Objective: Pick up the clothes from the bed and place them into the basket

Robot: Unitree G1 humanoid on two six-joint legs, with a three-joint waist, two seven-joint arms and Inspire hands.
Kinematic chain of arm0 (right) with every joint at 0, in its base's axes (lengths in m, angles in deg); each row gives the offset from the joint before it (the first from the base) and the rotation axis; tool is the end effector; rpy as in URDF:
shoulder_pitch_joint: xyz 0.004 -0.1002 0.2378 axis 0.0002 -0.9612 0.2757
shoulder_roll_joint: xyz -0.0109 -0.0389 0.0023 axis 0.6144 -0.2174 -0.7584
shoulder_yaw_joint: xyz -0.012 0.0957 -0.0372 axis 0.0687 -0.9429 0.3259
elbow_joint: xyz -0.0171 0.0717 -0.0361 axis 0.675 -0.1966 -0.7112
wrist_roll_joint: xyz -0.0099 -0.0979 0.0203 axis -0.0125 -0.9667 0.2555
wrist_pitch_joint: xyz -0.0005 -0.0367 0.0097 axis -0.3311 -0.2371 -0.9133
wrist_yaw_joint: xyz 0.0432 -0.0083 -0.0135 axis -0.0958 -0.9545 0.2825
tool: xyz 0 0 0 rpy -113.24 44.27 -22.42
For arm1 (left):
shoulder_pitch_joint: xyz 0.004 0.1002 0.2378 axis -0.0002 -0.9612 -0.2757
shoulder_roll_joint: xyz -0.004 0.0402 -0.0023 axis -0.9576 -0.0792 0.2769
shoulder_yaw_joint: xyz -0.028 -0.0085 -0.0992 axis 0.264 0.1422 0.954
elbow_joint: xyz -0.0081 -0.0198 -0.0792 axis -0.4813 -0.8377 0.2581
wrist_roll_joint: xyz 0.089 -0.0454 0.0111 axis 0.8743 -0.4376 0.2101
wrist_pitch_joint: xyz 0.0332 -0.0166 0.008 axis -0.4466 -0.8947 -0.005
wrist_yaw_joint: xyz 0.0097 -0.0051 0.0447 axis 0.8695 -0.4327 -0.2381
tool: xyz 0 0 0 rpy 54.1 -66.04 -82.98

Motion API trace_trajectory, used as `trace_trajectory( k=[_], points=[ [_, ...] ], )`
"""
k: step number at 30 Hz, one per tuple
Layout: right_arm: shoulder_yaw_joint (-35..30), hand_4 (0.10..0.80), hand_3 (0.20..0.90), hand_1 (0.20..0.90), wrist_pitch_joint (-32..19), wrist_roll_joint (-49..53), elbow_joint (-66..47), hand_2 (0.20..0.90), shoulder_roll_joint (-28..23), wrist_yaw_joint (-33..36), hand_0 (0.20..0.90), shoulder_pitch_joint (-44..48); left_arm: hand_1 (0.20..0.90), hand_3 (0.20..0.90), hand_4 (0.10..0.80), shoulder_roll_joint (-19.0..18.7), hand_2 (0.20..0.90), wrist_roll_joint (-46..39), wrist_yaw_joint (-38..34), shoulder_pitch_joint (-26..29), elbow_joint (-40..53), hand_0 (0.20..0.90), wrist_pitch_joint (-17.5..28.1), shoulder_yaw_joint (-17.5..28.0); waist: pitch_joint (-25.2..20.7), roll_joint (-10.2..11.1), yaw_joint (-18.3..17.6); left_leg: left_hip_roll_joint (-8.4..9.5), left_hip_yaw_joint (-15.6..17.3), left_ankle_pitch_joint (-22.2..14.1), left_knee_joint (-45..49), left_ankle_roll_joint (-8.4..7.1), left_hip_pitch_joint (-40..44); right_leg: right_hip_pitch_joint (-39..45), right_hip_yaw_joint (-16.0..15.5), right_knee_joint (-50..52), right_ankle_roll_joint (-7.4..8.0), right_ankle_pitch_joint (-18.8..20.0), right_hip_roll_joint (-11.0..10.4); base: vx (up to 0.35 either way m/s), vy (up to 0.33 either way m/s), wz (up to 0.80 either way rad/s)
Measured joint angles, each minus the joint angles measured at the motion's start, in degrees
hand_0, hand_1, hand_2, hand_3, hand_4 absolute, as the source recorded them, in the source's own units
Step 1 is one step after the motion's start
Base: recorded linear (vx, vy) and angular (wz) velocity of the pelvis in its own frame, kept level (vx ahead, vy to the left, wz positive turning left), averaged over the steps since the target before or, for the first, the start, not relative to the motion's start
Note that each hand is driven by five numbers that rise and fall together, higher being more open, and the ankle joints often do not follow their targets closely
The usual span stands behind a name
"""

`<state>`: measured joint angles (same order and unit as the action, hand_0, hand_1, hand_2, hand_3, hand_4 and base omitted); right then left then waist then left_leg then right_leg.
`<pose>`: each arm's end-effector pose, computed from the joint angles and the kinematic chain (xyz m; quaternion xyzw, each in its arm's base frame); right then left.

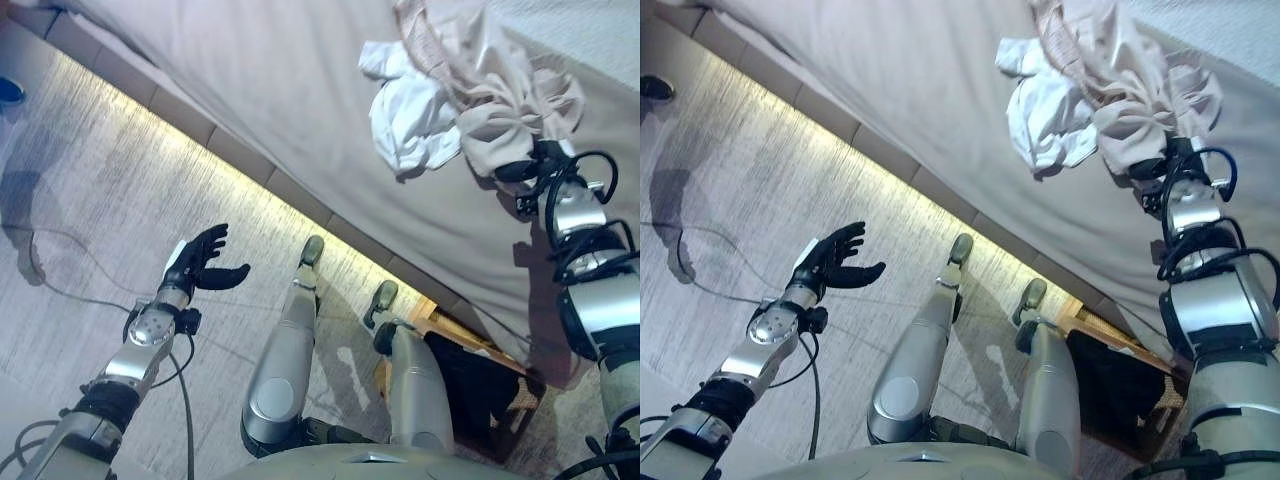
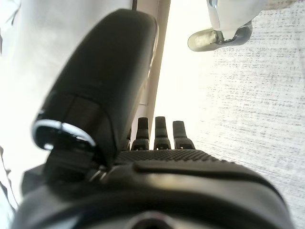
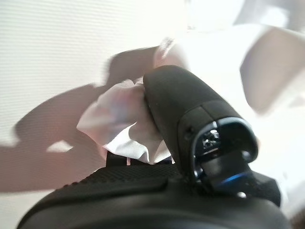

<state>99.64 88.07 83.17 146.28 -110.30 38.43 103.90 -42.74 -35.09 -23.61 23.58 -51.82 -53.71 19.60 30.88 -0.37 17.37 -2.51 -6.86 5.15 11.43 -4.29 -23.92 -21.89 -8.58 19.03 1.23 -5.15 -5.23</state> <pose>0.3243 -0.3076 0.1503 -0.1774 0.0862 -0.2334 0.9522 0.2041 0.2614 0.0058 0.1770 0.1438 0.0034 0.9736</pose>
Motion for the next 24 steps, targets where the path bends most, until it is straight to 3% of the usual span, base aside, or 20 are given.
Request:
trace_trajectory(
  k=[6,9,11,12,13,15,16,17,19,20,21,23,24],
  points=[
    [-7.48,0.1,0.2,0.3,-3.94,3.32,-19.38,0.3,2.2,2.94,0.3,-14.56,0.9,0.9,0.8,4.55,0.9,5.63,-1.16,-3.29,-4.68,0.9,1.24,1.53,-0.91,1.27,-3.63,0.2,2.7,0.28,-4.89,0.88,11.81,12.27,1.03,-8.02,0.96,2.42,-0.2,0.123,0.218,-0.18],
    [-10.47,0.1,0.2,0.3,-6.3,3.4,-33.51,0.3,11.2,3.03,0.3,-28.01,0.9,0.9,0.8,8.7,0.9,9.4,-3.12,-8.52,-10.73,0.9,2.06,3.27,-11.78,5.35,-7.03,0.04,5.59,-2.01,-6.06,0.92,12.56,12.69,3.56,-11.16,1.94,2.33,-0.07,0.28,0.3,-0.4],
    [-12.66,0.1,0.2,0.3,-8.47,3.18,-39.94,0.3,19.55,2.1,0.3,-36.98,0.9,0.9,0.8,12.76,0.9,11.19,-4.42,-10.7,-14.36,0.9,2.19,6.32,-12.89,7.5,-8.95,1.4,5.47,-2.12,-4.1,1.08,17.77,16.51,6.22,-11.22,1.94,2.45,-0.74,0.3,0.359,-0.8],
    [-11.37,0.1,0.2,0.3,-8.67,3.03,-39.98,0.3,22.25,1.38,0.3,-40.26,0.9,0.9,0.8,13.77,0.9,11.41,-4.69,-12.42,-15.34,0.9,2.35,6.19,-14.57,9.1,-9.1,2.4,3.95,-2.47,-1.08,1.45,18.76,17.96,8.72,-11.63,1.88,2.41,-1.44,0.215,0.36,-1.21],
    [-9.46,0.1,0.2,0.3,-8.7,2.98,-40.37,0.3,24.19,1.27,0.3,-43.83,0.9,0.9,0.8,14.97,0.9,12.4,-4.94,-14.15,-16.89,0.9,3.03,6.07,-16.96,10.43,-9.22,3.84,-0.26,-6.32,2.36,3.46,17.65,20.46,13.11,-14.17,0.77,1.68,-2.48,0.143,0.359,-1.64],
    [-8.31,0.1,0.2,0.3,-9.58,2.86,-41.01,0.3,26.59,2.12,0.3,-48.43,0.9,0.9,0.8,18.06,0.9,14.16,-4.59,-15.14,-18.82,0.9,4.23,4.86,-21.6,7.4,-10.83,1.79,-7.04,-7.4,-4.09,3.2,18.67,19.99,17.98,-16.99,1.47,2.13,-0.07,0.033,0.26,-1.38],
    [-8.31,0.1,0.2,0.3,-9.74,2.8,-41.33,0.3,26.85,2.6,0.3,-49.36,0.9,0.9,0.8,18.31,0.9,14.81,-4.29,-15.53,-19.14,0.9,4.53,4.33,-21.88,6.03,-11.28,1.25,-7.57,-7.42,-4.87,2.85,18.54,19.61,18.63,-16.66,1.63,2.22,0.58,0.017,0.238,-0.92],
    [-8.23,0.1,0.2,0.3,-9.82,2.72,-41.42,0.3,27.39,3.01,0.3,-51.43,0.9,0.9,0.8,18.42,0.9,15.34,-3.84,-14.77,-19.79,0.9,4.81,4.2,-21.96,6.06,-12.31,1.75,-5.6,-8.02,-4.01,2.02,19.0,18.68,20.41,-15.47,1.86,2.34,0.1,-0.052,0.416,-0.76],
    [-8.62,0.1,0.2,0.3,-9.89,1.5,-45.12,0.3,26.48,3.02,0.3,-58.91,0.9,0.9,0.8,18.43,0.9,15.66,-3.27,-13.0,-19.99,0.9,4.99,4.18,-22.15,6.06,-15.33,4.35,-1.91,-8.61,-3.15,3.76,19.74,17.63,22.53,-15.13,3.43,4.29,-2.01,-0.12,0.469,-0.83],
    [-9.02,0.1,0.2,0.3,-10.14,1.51,-46.79,0.3,25.97,3.11,0.3,-60.81,0.9,0.9,0.8,18.37,0.9,15.65,-2.9,-13.01,-19.93,0.9,5.23,4.14,-22.4,5.42,-16.01,4.18,0.12,-8.24,-3.7,4.76,19.62,16.91,22.83,-15.31,2.66,5.47,-2.93,-0.099,0.232,-0.97],
    [-9.56,0.1,0.2,0.3,-11.16,1.51,-47.02,0.3,25.83,3.28,0.3,-61.25,0.9,0.9,0.8,18.01,0.9,14.91,-2.86,-12.56,-19.64,0.9,5.31,3.97,-22.45,5.08,-17.33,4.18,2.75,-7.4,-5.29,5.64,20.3,15.6,21.4,-15.74,1.5,7.64,-3.38,-0.121,0.149,-1.21],
    [-10.04,0.1,0.2,0.3,-13.8,1.63,-47.04,0.3,25.78,4.02,0.3,-60.57,0.9,0.9,0.8,17.02,0.9,13.29,-3.02,-12.23,-20.06,0.9,5.36,4.09,-22.24,4.34,-17.9,3.5,8.83,-5.53,-7.78,6.92,21.35,13.12,15.16,-16.33,-0.64,12.71,-3.51,-0.165,0.097,-1.46],
    [-10.36,0.1,0.2,0.3,-14.86,1.7,-47.02,0.3,25.46,4.57,0.3,-60.35,0.9,0.9,0.8,17.06,0.9,12.57,-3.09,-11.97,-20.18,0.9,5.11,4.45,-22.02,3.4,-17.94,2.45,11.09,-5.15,-8.98,7.47,22.35,13.03,11.02,-15.36,0.15,11.69,-3.51,-0.189,0.077,-1.25]
  ],
)
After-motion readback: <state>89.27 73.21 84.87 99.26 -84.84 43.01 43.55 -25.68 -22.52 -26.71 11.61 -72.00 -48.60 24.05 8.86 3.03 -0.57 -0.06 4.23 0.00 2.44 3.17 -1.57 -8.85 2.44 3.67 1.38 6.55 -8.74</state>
